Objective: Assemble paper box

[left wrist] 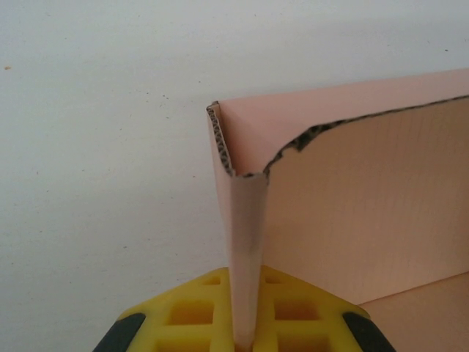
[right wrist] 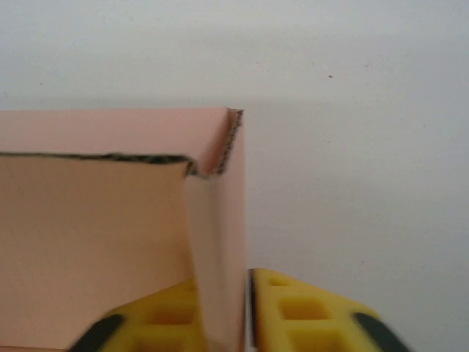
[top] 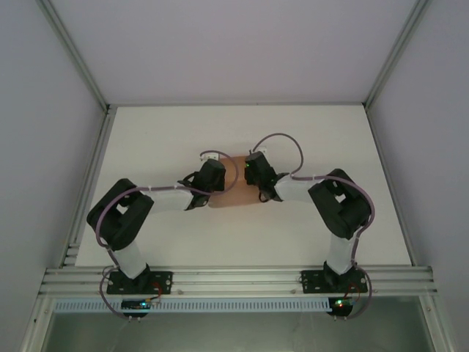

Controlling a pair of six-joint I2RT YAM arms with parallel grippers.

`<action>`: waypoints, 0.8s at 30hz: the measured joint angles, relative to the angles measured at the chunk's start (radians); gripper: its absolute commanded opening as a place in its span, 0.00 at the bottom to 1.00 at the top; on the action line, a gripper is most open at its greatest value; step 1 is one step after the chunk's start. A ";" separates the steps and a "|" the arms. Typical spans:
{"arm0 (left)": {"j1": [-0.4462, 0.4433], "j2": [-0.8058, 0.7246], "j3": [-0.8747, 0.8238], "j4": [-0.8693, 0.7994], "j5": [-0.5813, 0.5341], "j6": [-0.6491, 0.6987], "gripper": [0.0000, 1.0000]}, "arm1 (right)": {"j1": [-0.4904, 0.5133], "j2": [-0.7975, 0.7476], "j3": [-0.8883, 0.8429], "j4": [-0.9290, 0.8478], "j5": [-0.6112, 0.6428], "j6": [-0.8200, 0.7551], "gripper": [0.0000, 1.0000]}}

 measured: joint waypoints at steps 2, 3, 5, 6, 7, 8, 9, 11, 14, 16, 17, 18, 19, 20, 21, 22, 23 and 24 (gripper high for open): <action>0.000 0.000 0.000 0.001 0.000 0.000 0.00 | -0.003 0.000 0.000 0.006 -0.008 -0.006 0.03; 0.000 0.000 0.000 0.001 -0.001 0.000 0.00 | -0.003 0.000 0.000 0.007 -0.006 -0.012 0.02; 0.000 0.000 0.000 0.001 -0.001 -0.005 0.00 | 0.002 0.001 0.003 0.000 0.016 -0.013 0.00; 0.000 0.000 0.001 -0.002 -0.002 -0.010 0.00 | 0.008 0.002 0.007 -0.008 0.034 -0.012 0.00; 0.000 0.000 0.003 -0.008 -0.008 -0.021 0.00 | 0.015 0.004 0.010 -0.014 0.053 -0.012 0.00; -0.001 0.000 0.006 -0.018 -0.017 -0.032 0.00 | 0.022 0.006 0.014 -0.019 0.070 -0.011 0.00; -0.003 0.002 0.016 -0.042 -0.035 -0.050 0.00 | 0.029 0.009 0.018 -0.024 0.086 -0.007 0.00; -0.011 0.014 0.054 -0.103 -0.084 -0.092 0.00 | 0.042 0.012 0.024 -0.028 0.117 0.004 0.00; -0.024 0.045 0.112 -0.173 -0.143 -0.144 0.00 | 0.056 0.016 0.043 -0.048 0.175 0.017 0.00; -0.027 0.063 0.133 -0.200 -0.170 -0.175 0.00 | 0.064 0.021 0.062 -0.073 0.201 0.028 0.00; -0.029 0.070 0.142 -0.216 -0.183 -0.196 0.00 | 0.069 0.026 0.070 -0.085 0.211 0.038 0.00; -0.031 0.075 0.146 -0.228 -0.193 -0.213 0.00 | 0.072 0.031 0.076 -0.096 0.216 0.050 0.00; -0.033 0.077 0.149 -0.240 -0.199 -0.230 0.00 | 0.074 0.034 0.080 -0.106 0.219 0.066 0.00; -0.034 0.078 0.149 -0.249 -0.200 -0.246 0.00 | 0.076 0.035 0.081 -0.116 0.218 0.080 0.00; -0.035 0.078 0.149 -0.254 -0.199 -0.254 0.00 | 0.076 0.035 0.081 -0.122 0.218 0.092 0.00; -0.035 0.078 0.149 -0.258 -0.199 -0.260 0.00 | 0.076 0.035 0.081 -0.127 0.217 0.101 0.00; -0.035 0.078 0.149 -0.260 -0.199 -0.264 0.00 | 0.076 0.035 0.082 -0.129 0.214 0.109 0.00; -0.035 0.080 0.150 -0.262 -0.199 -0.267 0.00 | 0.076 0.035 0.082 -0.132 0.212 0.116 0.00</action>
